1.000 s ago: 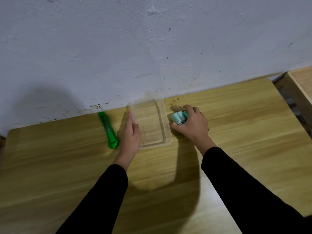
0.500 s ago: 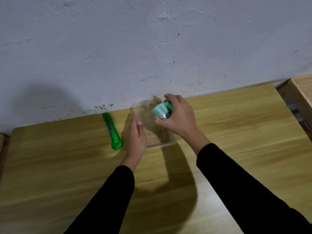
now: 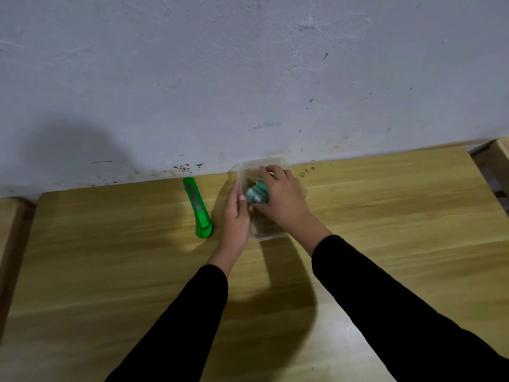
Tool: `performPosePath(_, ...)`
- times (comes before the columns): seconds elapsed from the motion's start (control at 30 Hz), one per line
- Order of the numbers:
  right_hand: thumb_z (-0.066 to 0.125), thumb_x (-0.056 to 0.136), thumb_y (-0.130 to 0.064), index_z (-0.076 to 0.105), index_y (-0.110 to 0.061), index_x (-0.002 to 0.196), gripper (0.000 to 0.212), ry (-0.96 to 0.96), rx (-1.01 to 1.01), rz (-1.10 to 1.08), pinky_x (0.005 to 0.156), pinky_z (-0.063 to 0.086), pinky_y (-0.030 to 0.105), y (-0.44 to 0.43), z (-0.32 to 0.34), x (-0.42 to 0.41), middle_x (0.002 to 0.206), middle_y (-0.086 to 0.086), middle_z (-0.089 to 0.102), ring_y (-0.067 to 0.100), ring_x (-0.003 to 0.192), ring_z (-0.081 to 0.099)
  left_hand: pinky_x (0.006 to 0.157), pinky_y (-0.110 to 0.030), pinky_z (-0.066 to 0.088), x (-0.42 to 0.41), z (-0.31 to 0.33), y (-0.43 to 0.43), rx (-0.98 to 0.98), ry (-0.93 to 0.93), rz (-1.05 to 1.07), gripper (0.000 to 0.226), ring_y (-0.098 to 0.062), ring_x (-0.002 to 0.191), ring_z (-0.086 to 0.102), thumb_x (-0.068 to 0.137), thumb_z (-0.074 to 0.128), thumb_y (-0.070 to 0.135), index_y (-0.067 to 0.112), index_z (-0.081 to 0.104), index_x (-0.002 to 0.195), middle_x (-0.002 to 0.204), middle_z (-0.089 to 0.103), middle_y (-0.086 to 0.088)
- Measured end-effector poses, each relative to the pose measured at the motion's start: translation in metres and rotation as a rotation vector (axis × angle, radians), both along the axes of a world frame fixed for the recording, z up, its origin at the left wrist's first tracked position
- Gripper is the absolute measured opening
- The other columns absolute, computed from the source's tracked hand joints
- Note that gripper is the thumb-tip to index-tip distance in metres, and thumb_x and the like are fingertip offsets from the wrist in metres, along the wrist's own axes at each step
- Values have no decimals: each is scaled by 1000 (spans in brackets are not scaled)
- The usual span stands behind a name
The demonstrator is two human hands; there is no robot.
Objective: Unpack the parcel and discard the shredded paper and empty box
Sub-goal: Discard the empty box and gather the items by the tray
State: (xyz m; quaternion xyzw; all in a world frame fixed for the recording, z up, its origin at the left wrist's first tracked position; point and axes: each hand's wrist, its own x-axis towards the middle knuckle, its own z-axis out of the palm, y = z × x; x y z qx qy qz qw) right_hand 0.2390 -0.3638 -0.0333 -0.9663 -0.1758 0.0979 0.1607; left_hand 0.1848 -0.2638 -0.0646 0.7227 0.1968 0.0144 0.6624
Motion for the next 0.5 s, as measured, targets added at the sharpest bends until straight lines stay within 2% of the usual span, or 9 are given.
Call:
performPosePath(0.07,74,74,-33,33,-9,140,81,46,92,-23,104,35,39,-7,4,-1,139,12,43,30,125,42,96,3,26,0,-2,-2,2,-7,16,46,-2,132,27,101,33,9,13,25,146,151,31,-2)
performPosePath(0.17,69,80,-23,29,-3,141,76,65,165,-30,109,33,36,-16,7,-11,141,16,42,31,128,40,114,-23,25,1,-8,-5,-60,-9,31,47,-11,140,27,101,31,9,16,22,147,153,29,-2)
performPosePath(0.23,63,84,-21,25,-1,143,73,64,154,-28,113,29,36,-15,5,-17,146,18,35,32,133,35,117,-36,25,1,-11,-5,-84,0,40,48,-13,141,27,101,31,10,17,22,147,153,28,-1)
performPosePath(0.3,61,85,-18,25,-1,142,70,83,175,-59,116,27,41,-10,1,-17,148,19,32,32,136,31,116,-40,26,0,-12,-6,-96,0,47,48,-12,140,27,101,31,11,19,22,147,153,28,0)
performPosePath(0.4,61,81,-9,37,-1,135,60,117,223,-135,110,34,46,-3,0,-8,141,19,40,35,130,38,117,-40,26,0,-10,-6,-81,-12,57,47,-13,140,29,101,30,10,18,23,147,153,30,-2)
performPosePath(0.5,55,83,0,45,1,130,47,189,243,-211,103,36,31,-5,8,1,132,19,47,33,123,45,117,-36,25,0,-10,-7,-68,-18,53,46,-13,140,28,102,30,11,17,23,147,153,29,-3)
